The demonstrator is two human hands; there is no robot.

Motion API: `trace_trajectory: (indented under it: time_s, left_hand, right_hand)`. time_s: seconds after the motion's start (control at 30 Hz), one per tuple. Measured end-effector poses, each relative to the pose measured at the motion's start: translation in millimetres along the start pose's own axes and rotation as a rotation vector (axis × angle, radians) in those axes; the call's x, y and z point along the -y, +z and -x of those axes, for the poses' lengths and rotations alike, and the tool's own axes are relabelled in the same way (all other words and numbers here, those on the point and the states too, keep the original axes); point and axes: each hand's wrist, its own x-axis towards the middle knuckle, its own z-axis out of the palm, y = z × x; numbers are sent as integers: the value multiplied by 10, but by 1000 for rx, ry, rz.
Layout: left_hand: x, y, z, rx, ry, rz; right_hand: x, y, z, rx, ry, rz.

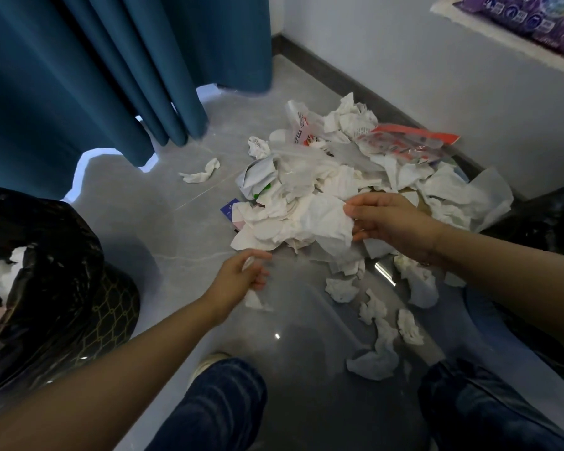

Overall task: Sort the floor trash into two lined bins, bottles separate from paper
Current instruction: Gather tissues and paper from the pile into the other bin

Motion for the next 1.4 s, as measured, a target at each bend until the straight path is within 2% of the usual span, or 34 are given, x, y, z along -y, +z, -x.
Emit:
trace_trajectory:
  time_s: [0.07,0.17,0.3,0.43,0.57,0.67,0.73,0.87,0.97,1.07,1.13,1.23,1.3,1.4]
  left_hand:
    - [-230,74,10,32,-40,178]
    - [-519,200,42,162,-110,454]
    - [-699,368,69,309,-143,481]
    - [-557,408,2,248,-199,348]
    - [-405,337,6,171,-253,561]
    - [-345,301,65,118,-230,570]
    - [-306,267,87,44,-215,503]
    - [-175,160,74,-73,-295,455]
    - [-100,151,92,-85,-332,436]
    - [-89,170,131,-23,-277,375]
    - [-85,183,149,9,-249,339]
    - [-92,203,156,6,-214,362]
    - [-108,226,137,-14,-257,463]
    - [-155,259,143,46,-299,485]
  right_hand:
    - [68,18,3,51,-21,20]
    - [50,74,-10,52,-30,72]
    - [-80,139,-27,29,0,147]
    - [-174,151,-13,37,-9,248]
    - [-281,108,24,25,-108,488]
    - [-450,141,48,15,-110,577]
    - [-594,165,68,-12,-150,760]
    - [-838,114,115,163,-164,1392]
    - [-1013,50,117,234,-102,1562]
    - [-1141,69,117,250,-129,1542]
    - [-1148,87,110,237,-211,1551]
    - [-1105,109,114,183,-285,1430]
    - [-1065,123,148,65,-274,1164]
    - [-975,149,257,-176,-58,504]
